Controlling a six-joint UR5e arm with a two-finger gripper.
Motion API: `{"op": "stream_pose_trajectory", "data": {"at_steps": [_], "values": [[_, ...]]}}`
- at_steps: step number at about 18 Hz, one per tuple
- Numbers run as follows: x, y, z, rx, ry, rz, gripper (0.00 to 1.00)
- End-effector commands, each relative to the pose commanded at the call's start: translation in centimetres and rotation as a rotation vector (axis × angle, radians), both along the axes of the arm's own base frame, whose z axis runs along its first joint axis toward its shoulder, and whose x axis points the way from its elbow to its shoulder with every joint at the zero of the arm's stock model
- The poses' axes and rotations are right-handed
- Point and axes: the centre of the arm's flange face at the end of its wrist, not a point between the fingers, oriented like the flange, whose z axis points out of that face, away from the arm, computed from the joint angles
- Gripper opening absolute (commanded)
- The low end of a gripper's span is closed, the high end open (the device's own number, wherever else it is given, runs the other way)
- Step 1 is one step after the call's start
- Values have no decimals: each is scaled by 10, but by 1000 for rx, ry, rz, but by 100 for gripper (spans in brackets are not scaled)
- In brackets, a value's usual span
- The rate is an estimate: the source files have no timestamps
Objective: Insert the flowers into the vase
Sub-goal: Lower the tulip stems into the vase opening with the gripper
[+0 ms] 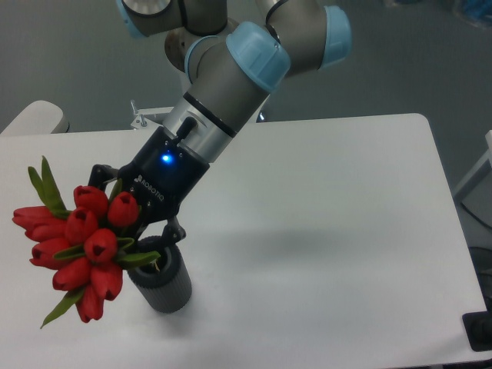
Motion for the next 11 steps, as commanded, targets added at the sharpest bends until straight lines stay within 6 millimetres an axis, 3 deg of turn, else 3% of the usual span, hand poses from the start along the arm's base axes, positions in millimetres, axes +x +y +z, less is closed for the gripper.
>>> {"op": "stream_pose_trajectory", "data": {"at_steps": [11], "values": [[9, -3, -29, -9, 36, -48, 30]]}}
